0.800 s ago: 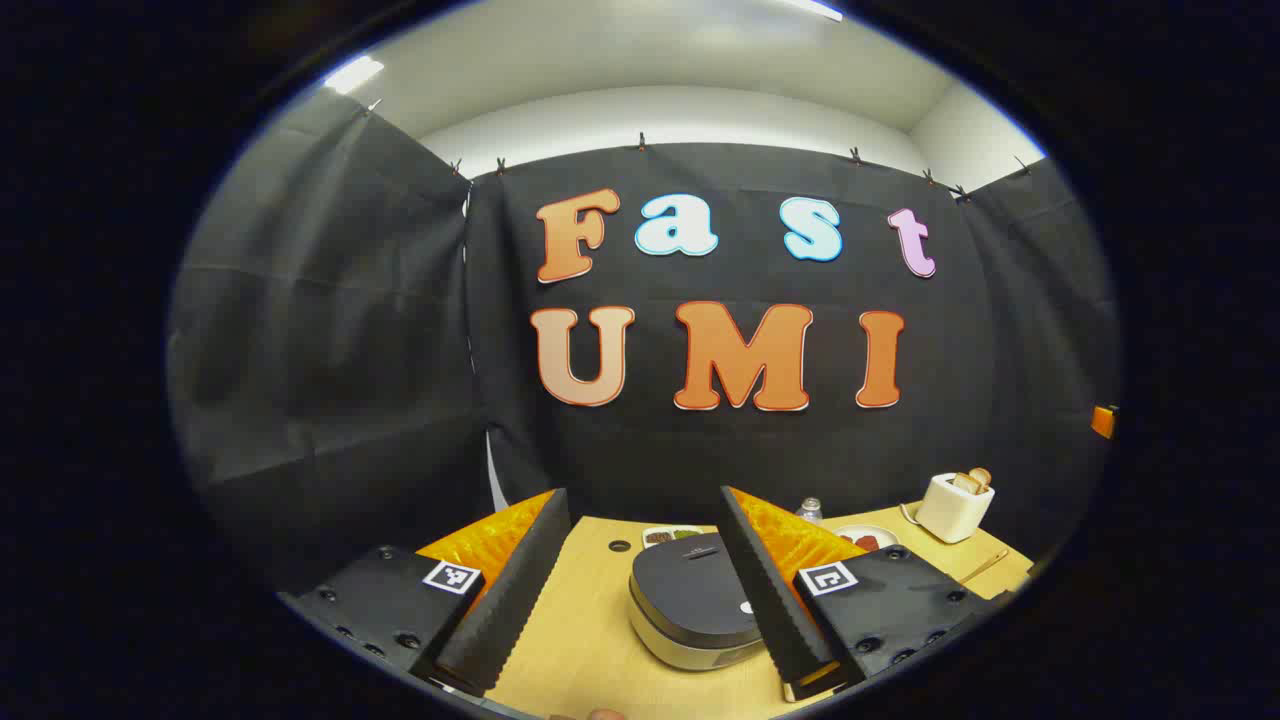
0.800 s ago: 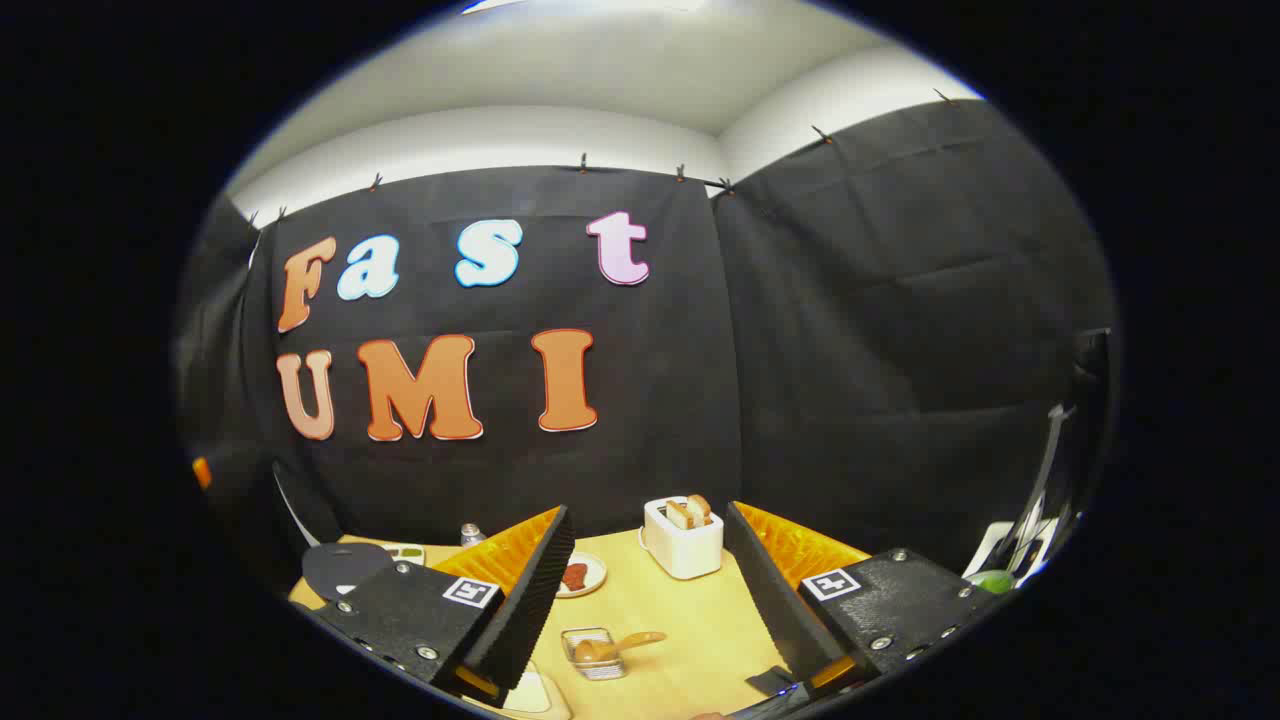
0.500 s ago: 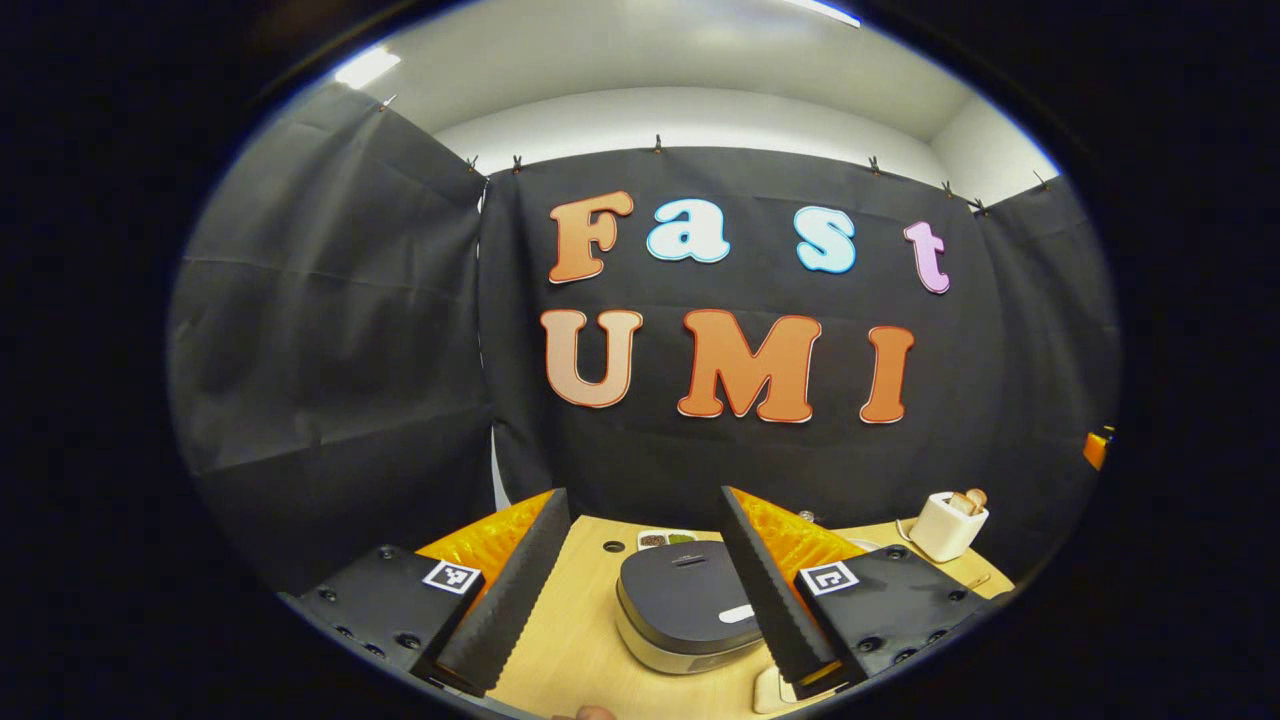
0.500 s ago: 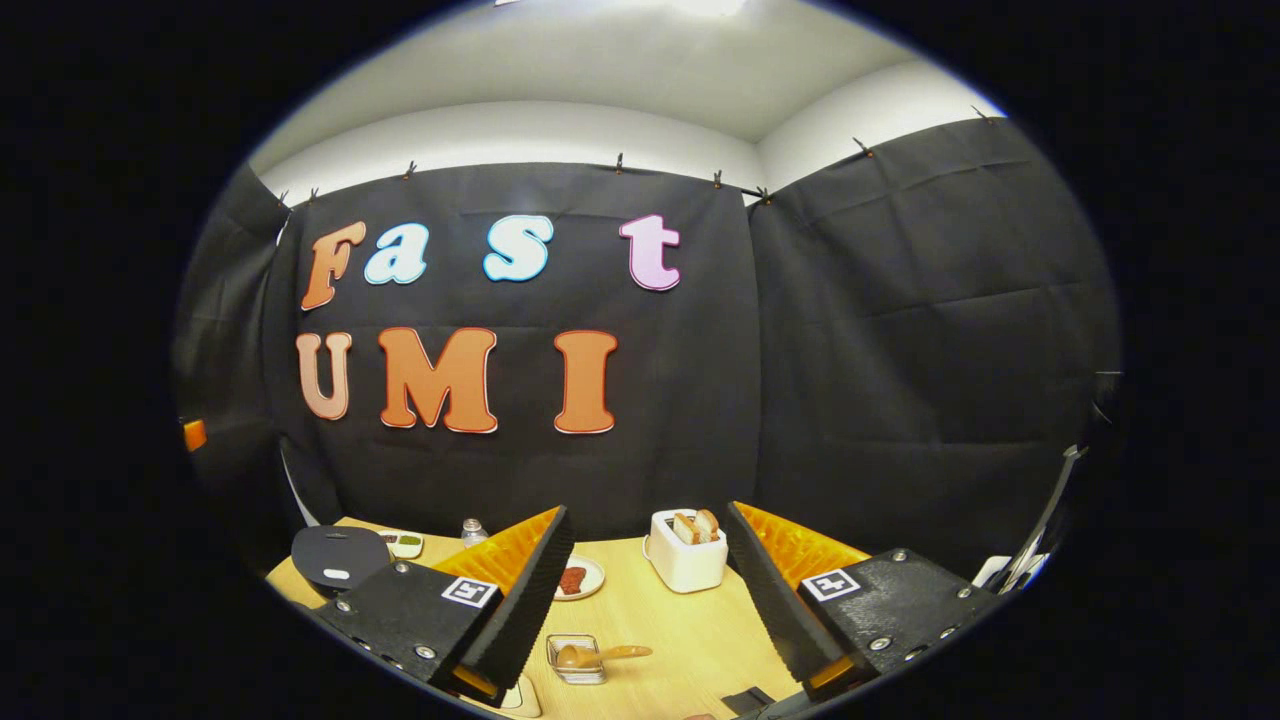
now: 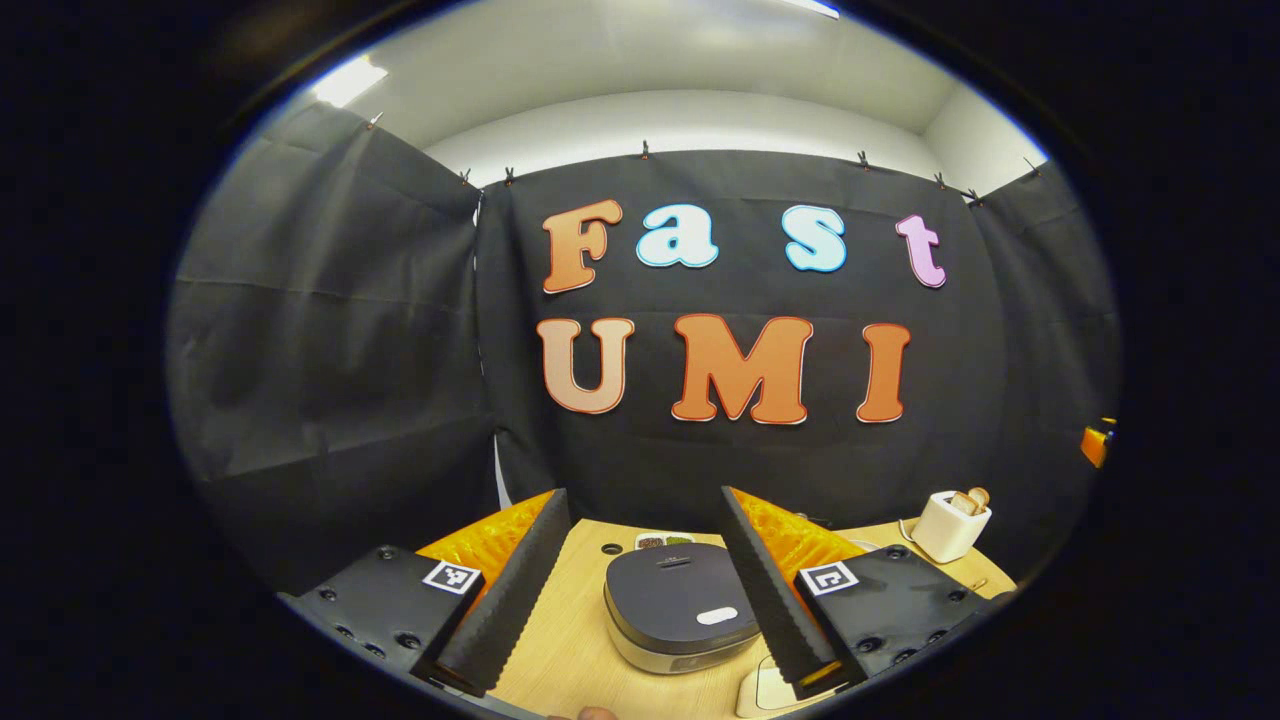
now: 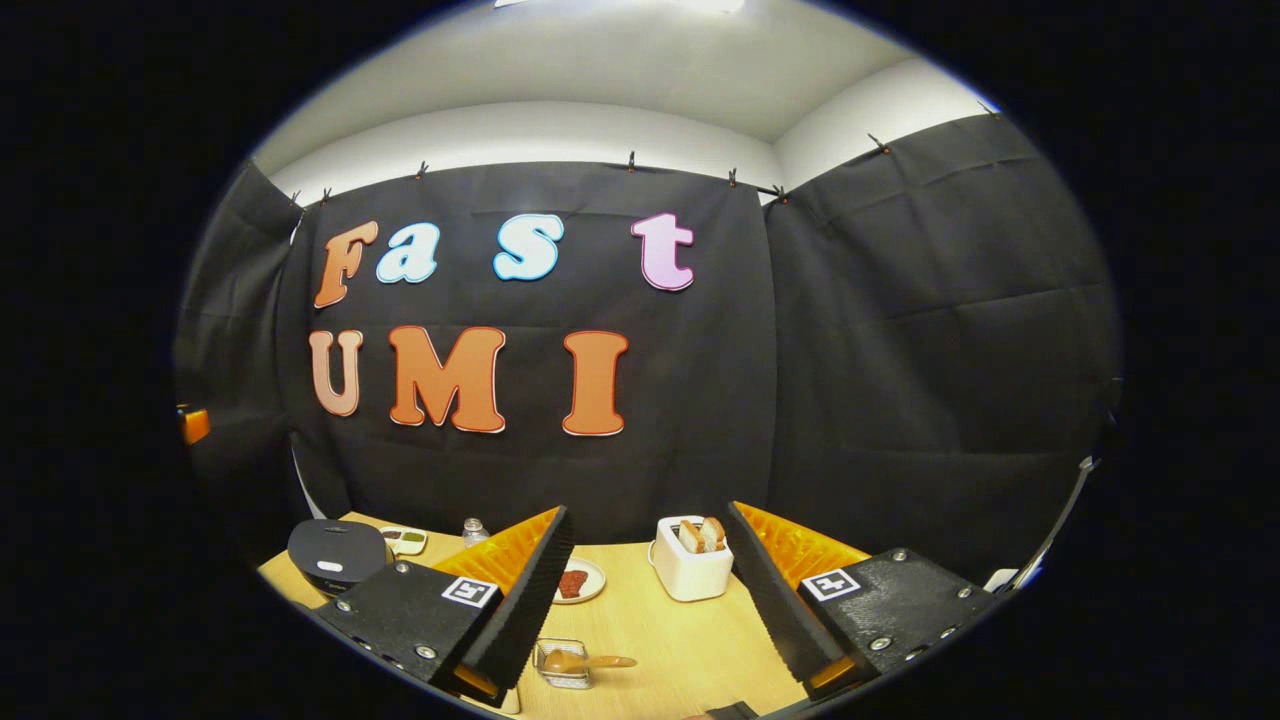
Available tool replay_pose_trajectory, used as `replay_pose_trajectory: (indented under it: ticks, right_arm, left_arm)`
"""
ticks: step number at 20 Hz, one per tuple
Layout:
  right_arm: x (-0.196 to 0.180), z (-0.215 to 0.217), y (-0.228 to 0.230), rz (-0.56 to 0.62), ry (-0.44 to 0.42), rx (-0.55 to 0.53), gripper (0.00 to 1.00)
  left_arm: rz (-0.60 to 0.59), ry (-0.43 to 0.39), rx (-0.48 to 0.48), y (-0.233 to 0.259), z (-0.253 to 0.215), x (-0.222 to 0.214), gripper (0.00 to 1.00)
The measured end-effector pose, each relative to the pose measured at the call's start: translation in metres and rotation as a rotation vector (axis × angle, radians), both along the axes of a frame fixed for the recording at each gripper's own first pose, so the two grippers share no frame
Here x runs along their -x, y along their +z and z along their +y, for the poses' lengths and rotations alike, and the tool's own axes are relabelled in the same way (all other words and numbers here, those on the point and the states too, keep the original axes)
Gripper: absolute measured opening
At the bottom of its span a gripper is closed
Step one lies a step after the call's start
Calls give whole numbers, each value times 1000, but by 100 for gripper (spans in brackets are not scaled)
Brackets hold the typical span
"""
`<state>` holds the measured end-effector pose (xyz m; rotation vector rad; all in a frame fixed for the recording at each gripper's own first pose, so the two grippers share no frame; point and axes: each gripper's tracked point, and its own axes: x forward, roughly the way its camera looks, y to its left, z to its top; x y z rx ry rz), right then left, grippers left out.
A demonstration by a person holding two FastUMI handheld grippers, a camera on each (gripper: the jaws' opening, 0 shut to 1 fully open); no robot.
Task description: Close the left gripper, press the button to open the rice cooker; take a wooden spoon from the chopstick holder with the right hand, scoop a spoonful of rice and pour it into the rice cooker, then put the wooden spoon back into the chopstick holder.
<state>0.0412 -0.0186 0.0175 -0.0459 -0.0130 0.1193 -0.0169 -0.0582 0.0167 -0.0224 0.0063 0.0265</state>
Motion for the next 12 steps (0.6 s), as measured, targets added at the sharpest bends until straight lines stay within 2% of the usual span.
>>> replay_pose_trajectory:
  ticks: [1,7,12]
  right_arm:
    - [1,-1,3,-2,-4,-2,95]
    - [2,4,6,-14,0,3,95]
    - [1,19,-3,11,38,14,95]
  left_arm:
    - [-2,-6,4,2,-2,-2,100]
    - [-6,-29,-9,7,-5,-4,100]
    - [-13,-28,-16,9,-4,0,100]
